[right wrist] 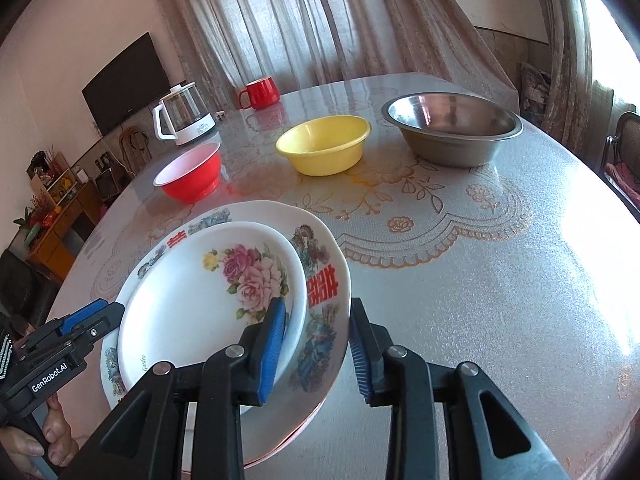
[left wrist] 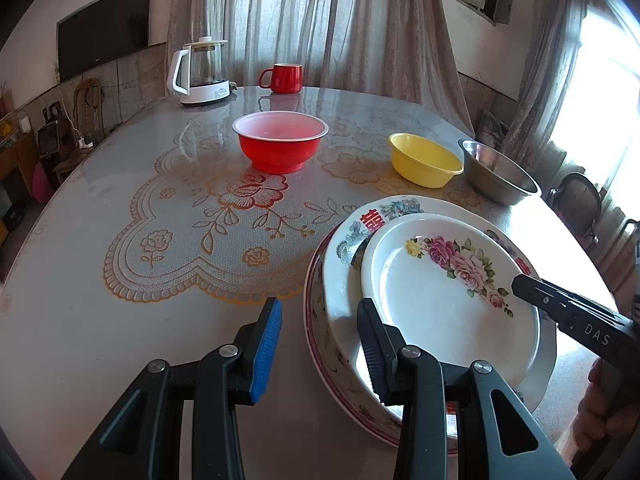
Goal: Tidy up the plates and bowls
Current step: 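Move the right gripper to the rim of the steel bowl, then grasp the steel bowl rim with the right gripper and lift it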
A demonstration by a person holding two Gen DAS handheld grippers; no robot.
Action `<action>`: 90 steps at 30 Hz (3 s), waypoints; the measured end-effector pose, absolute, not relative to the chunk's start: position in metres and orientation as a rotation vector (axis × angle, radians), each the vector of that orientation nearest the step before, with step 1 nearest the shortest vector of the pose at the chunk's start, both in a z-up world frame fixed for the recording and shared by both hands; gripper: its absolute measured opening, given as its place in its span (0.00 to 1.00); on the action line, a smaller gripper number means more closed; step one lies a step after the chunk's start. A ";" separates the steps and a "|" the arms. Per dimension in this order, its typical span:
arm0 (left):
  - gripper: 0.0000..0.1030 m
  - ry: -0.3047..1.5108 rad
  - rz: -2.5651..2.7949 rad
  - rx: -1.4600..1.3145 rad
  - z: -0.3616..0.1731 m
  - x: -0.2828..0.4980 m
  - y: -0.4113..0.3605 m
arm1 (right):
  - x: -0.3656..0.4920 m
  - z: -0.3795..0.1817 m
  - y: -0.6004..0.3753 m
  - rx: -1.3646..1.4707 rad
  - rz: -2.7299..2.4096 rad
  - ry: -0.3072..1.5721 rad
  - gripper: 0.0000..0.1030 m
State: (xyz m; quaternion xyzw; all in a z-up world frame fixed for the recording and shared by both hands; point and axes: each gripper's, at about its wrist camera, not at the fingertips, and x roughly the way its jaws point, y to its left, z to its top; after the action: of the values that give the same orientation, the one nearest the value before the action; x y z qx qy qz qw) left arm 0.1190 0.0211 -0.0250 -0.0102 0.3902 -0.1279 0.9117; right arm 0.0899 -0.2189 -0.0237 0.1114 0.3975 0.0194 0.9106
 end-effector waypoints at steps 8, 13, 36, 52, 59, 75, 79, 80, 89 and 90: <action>0.39 0.804 -0.245 -0.013 -0.017 0.121 0.022 | 0.089 -0.020 -0.231 0.298 0.080 0.833 0.32; 0.39 0.792 -0.253 0.025 -0.009 0.126 0.011 | 0.091 -0.015 -0.241 0.331 0.071 0.820 0.33; 0.41 0.806 -0.364 0.146 0.004 0.148 -0.068 | 0.110 -0.008 -0.293 0.385 -0.018 0.805 0.34; 0.43 0.866 -0.420 0.136 -0.002 0.162 -0.097 | 0.151 0.011 -0.367 0.485 -0.196 0.722 0.37; 0.43 0.901 -0.415 0.108 -0.005 0.170 -0.102 | 0.173 0.007 -0.401 0.562 -0.270 0.703 0.36; 0.34 0.933 -0.495 0.011 0.013 0.214 -0.140 | 0.219 -0.016 -0.428 0.607 -0.312 0.762 0.19; 0.20 0.981 -0.528 -0.008 0.009 0.229 -0.155 | 0.214 -0.016 -0.431 0.654 -0.291 0.765 0.17; 0.20 0.985 -0.540 -0.013 0.009 0.230 -0.158 | 0.212 -0.015 -0.431 0.664 -0.277 0.763 0.16; 0.30 1.024 -0.601 -0.100 0.004 0.244 -0.179 | 0.174 -0.019 -0.429 0.793 -0.188 0.787 0.15; 0.30 1.025 -0.605 -0.092 0.004 0.244 -0.182 | 0.170 -0.018 -0.428 0.794 -0.182 0.785 0.15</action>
State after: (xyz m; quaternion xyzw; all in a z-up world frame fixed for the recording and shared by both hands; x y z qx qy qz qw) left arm 0.2437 -0.1819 0.0037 -0.0433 0.4826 -0.2848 0.8271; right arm 0.1697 -0.4281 -0.0184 0.3760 0.3719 -0.0861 0.8443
